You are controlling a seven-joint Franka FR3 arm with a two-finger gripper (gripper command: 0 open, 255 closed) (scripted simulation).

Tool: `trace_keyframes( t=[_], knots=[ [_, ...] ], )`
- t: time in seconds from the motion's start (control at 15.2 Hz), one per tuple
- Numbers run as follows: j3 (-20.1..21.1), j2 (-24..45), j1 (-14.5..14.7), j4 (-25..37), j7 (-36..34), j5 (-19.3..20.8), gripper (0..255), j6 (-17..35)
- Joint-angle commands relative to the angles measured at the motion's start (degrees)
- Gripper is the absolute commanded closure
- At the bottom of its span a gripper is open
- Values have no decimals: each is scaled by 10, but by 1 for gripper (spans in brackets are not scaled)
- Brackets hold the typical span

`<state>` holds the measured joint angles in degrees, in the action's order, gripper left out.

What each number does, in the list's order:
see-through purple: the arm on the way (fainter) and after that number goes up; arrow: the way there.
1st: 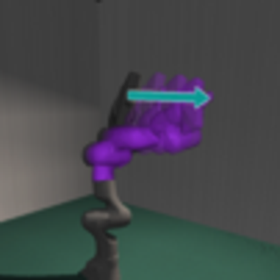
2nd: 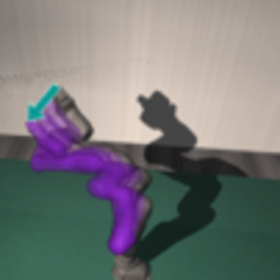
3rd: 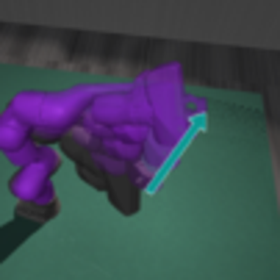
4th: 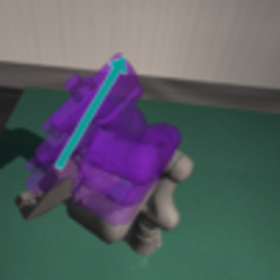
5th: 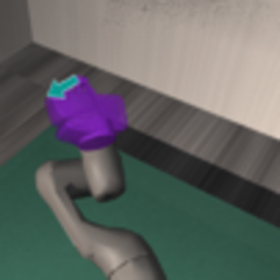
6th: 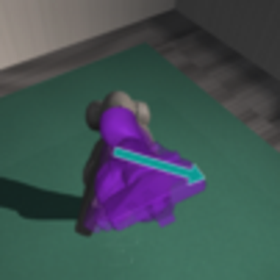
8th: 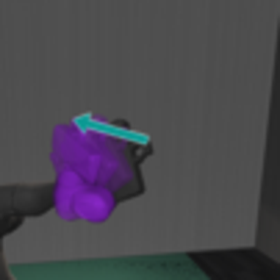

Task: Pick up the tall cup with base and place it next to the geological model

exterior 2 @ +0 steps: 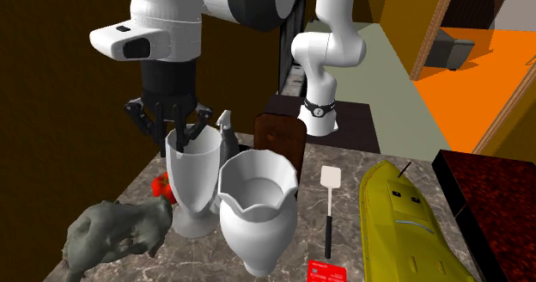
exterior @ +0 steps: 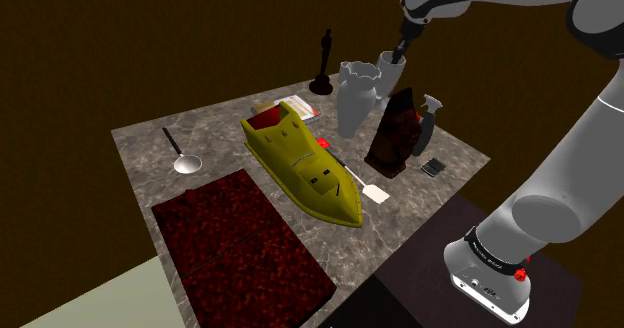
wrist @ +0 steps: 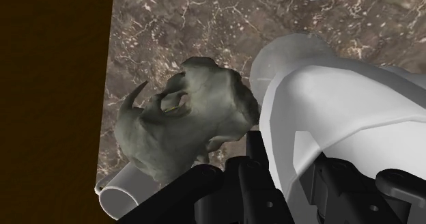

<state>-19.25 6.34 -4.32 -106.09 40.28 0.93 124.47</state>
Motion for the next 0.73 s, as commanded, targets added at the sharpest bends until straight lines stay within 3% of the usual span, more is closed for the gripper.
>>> trace_keyframes(
  t=[0.0, 0.66],
  knots=[
    [0, -4, 0, 12, 0, 1, 255, -15],
    [-1, -13, 0, 79, 1, 3, 255, -90]
  ],
)
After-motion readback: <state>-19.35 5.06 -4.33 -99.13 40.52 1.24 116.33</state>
